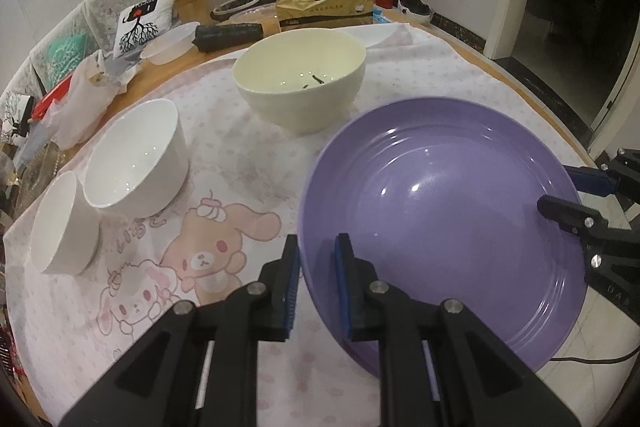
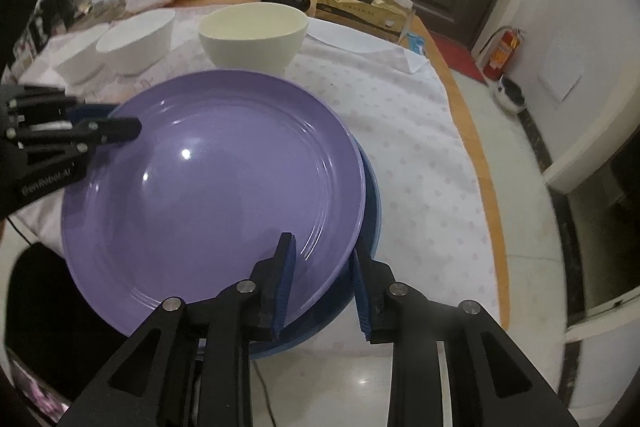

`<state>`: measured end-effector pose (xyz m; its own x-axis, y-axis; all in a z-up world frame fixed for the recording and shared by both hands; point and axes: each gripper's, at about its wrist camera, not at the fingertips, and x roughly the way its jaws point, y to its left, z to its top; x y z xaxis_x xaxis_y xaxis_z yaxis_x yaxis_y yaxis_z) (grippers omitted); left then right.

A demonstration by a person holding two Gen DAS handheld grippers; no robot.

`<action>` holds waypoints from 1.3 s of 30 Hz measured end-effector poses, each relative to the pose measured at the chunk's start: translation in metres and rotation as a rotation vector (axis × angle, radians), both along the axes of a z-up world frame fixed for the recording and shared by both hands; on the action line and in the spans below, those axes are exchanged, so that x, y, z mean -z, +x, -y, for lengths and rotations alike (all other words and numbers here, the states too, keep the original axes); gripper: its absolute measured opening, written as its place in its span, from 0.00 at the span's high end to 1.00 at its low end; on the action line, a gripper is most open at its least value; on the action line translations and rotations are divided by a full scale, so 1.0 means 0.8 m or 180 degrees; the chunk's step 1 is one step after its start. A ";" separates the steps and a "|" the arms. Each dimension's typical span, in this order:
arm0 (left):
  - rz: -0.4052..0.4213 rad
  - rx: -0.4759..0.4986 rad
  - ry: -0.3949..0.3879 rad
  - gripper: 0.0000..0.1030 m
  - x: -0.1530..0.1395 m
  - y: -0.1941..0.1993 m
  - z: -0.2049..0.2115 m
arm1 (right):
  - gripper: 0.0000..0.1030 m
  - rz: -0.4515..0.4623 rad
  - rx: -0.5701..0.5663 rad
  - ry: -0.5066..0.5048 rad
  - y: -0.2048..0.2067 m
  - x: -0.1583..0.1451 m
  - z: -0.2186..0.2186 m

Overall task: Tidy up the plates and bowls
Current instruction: 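Lower the purple plate onto the blue plate and open the right gripper, then move the right gripper to the white bowl and grasp its rim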

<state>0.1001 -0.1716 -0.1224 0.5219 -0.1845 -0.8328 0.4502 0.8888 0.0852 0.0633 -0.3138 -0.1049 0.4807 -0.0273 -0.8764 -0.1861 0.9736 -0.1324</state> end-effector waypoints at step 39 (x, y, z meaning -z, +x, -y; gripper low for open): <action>0.0107 -0.0467 -0.0462 0.70 -0.098 0.104 -0.205 | 0.30 0.0391 -0.0980 0.0840 0.106 -0.050 -0.208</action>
